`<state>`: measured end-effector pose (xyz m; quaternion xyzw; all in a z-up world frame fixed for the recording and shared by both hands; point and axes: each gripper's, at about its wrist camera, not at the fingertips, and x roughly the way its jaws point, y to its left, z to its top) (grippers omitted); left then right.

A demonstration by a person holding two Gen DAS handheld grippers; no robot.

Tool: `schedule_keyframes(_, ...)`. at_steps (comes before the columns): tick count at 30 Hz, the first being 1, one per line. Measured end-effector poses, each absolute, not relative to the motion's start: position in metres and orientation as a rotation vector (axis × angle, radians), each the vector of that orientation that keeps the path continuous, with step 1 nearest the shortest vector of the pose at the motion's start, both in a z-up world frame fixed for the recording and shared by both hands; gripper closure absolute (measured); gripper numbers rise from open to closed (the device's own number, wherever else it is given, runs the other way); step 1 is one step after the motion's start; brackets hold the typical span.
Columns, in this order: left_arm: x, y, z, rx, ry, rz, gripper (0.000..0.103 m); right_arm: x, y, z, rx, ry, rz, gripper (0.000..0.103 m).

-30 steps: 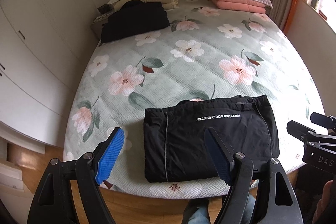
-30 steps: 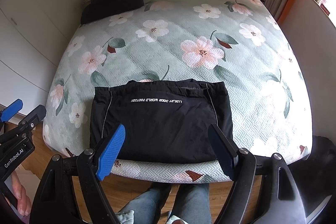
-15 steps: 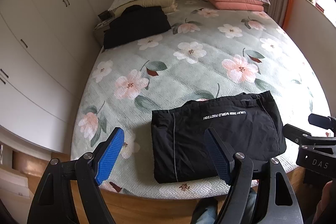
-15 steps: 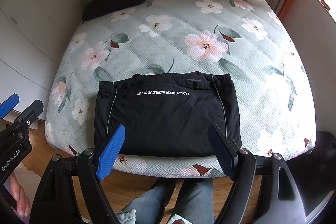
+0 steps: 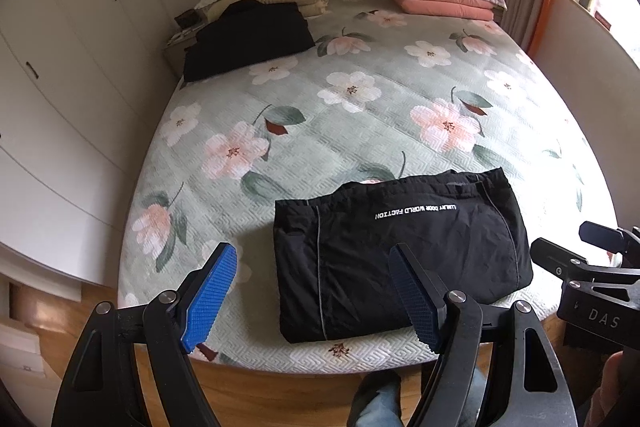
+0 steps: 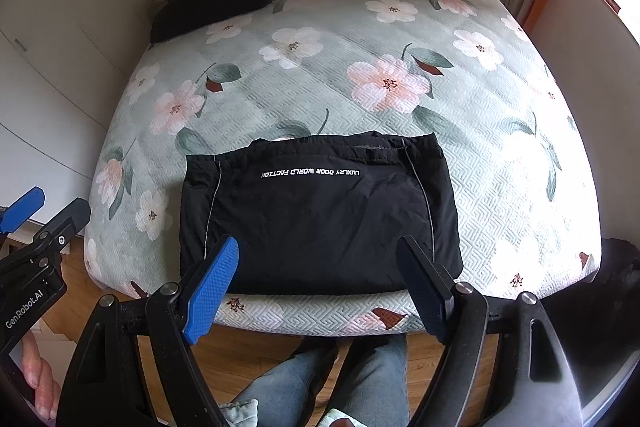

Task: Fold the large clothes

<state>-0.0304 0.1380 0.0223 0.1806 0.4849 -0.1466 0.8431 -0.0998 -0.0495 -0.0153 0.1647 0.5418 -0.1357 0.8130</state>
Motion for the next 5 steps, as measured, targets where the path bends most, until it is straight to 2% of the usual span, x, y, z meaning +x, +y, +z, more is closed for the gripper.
schedule_keyframes(5,-0.0286,0.1367,0.0312,0.365,0.985,-0.313,0.023,-0.1003,-0.049,-0.017,0.354,1.16,-0.306,0.021)
